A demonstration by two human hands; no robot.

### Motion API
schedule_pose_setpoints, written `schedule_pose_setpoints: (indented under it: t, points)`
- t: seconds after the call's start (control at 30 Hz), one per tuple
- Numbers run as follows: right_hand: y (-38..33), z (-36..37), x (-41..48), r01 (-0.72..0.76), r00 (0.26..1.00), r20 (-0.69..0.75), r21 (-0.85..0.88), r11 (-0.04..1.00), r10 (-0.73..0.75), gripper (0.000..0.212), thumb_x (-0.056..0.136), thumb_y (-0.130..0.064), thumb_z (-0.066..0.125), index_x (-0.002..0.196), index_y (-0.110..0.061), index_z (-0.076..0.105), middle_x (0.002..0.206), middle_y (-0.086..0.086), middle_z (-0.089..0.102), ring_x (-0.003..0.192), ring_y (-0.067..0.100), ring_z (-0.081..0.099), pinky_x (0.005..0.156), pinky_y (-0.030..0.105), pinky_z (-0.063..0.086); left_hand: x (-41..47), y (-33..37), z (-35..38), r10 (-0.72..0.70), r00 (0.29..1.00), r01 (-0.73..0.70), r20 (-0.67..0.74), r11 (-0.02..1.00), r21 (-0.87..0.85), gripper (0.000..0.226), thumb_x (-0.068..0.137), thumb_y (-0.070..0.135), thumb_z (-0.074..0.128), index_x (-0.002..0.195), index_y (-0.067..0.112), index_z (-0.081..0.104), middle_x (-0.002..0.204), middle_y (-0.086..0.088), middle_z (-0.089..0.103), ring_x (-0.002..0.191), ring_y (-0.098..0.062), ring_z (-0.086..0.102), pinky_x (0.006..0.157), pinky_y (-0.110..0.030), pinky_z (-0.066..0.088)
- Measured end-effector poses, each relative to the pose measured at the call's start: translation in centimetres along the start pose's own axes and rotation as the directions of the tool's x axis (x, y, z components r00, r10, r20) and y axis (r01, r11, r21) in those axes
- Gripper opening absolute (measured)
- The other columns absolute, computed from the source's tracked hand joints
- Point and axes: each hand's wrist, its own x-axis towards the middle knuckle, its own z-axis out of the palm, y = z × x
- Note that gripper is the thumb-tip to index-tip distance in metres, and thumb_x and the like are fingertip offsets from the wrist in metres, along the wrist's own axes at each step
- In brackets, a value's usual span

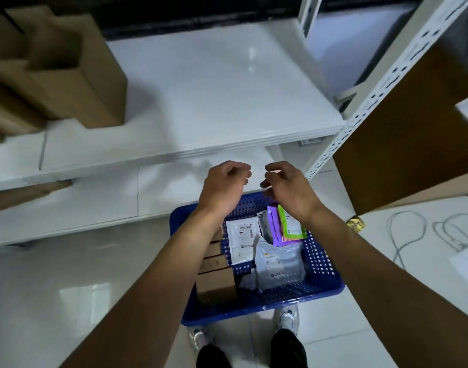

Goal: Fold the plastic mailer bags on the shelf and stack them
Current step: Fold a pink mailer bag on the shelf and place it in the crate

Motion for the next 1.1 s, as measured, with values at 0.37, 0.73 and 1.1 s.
schedule_pose_setpoints:
  t: [0.37,0.73,1.1]
  points:
    - [-16.7,-4.2,-4.5,0.211,0.976,0.086,-0.12,0.97,-0.201,0.023,0.097,-0.026,0.05,0.096,-0.019,0.071,0.084,-0.002,0.075,0.075,0.013,0.073,0.087,0.042,0.058,-4.7,16.0,-7.0,0.132,0.99,-0.135,0.057,0.989,0.061,0.02,0.098,0.024,0.055,0.105,0.018,0.072,0.1,0.004,0.076,0.085,-0.011,0.075,0.092,-0.036,0.055]
    - [-30.2,-8.8,-7.9,0.384,0.924,0.057,-0.131,0.914,-0.379,0.024,0.099,-0.019,0.05,0.095,-0.009,0.072,0.087,0.01,0.074,0.082,0.027,0.072,0.081,0.036,0.06,-8.7,30.2,-11.6,0.292,0.951,-0.299,0.098,0.952,0.066,0.026,0.099,0.032,0.054,0.105,0.014,0.073,0.099,-0.001,0.078,0.088,-0.017,0.075,0.098,-0.037,0.05]
    - [-41.4,-13.3,-11.5,0.625,0.755,-0.007,-0.298,0.722,-0.656,0.024,0.09,-0.035,0.052,0.079,-0.025,0.071,0.072,-0.004,0.072,0.075,0.019,0.07,0.081,0.049,0.058,-12.7,41.1,-13.5,0.456,0.886,-0.463,0.084,0.877,0.125,0.025,0.102,0.025,0.052,0.11,0.012,0.072,0.103,-0.008,0.076,0.091,-0.022,0.075,0.092,-0.036,0.054]
